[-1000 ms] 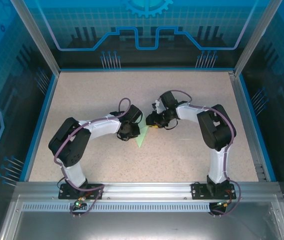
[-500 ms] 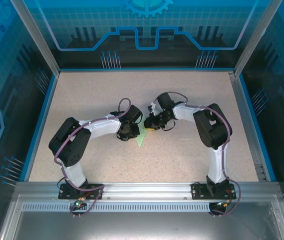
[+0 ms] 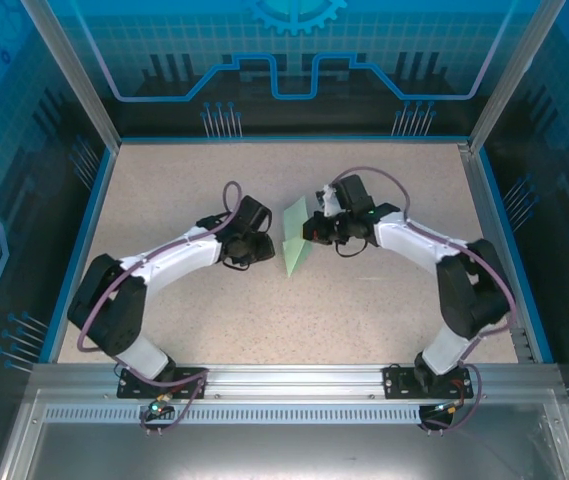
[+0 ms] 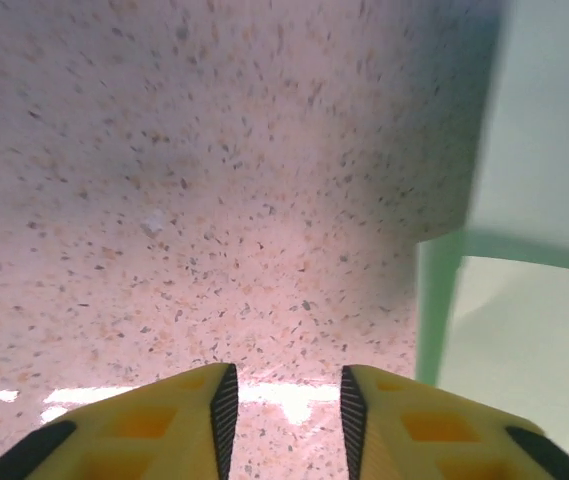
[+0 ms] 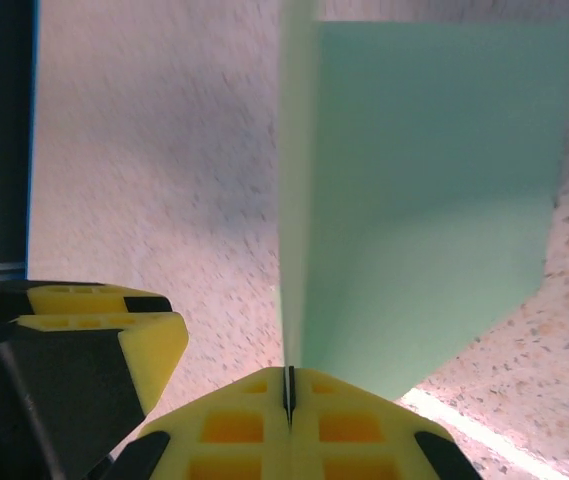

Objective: Fold a paper plane with a square sheet of paper (pick it up from the middle)
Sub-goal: Third fold the triangle at the center of the table.

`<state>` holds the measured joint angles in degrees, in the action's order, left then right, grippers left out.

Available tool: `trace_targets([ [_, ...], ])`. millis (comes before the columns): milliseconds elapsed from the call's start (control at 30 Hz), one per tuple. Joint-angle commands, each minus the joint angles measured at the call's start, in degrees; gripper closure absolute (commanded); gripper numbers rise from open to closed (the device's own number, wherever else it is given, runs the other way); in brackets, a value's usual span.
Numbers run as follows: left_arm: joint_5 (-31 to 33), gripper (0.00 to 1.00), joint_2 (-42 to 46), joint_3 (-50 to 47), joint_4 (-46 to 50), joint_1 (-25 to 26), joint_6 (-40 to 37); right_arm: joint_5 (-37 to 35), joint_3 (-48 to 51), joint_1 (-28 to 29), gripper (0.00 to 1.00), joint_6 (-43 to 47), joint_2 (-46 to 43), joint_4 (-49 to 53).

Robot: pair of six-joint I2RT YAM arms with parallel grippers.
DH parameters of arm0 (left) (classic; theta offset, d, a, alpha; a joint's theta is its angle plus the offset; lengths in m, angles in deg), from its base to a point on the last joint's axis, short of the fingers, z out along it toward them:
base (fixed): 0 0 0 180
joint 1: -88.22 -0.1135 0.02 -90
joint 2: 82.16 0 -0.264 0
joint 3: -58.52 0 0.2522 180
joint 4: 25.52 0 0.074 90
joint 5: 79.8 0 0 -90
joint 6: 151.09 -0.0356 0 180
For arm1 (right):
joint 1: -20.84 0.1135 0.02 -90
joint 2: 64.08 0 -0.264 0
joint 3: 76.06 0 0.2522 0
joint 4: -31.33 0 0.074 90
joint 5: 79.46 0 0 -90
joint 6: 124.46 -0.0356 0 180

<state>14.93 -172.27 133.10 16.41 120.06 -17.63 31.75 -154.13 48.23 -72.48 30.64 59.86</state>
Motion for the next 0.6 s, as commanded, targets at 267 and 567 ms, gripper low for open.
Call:
trace_targets([
  [267, -2.9, 0.3, 10.5, -7.5, -7.8, -3.3, -8.2, -18.1, 0.1, 6.5, 0.98, -16.5, -4.2, 5.6],
  [567, -8.8, 0.23, 10.9, -16.6, -27.9, -2.2, -21.5, -25.1, -2.6, 9.1, 1.0, -36.3, 3.2, 6.6],
])
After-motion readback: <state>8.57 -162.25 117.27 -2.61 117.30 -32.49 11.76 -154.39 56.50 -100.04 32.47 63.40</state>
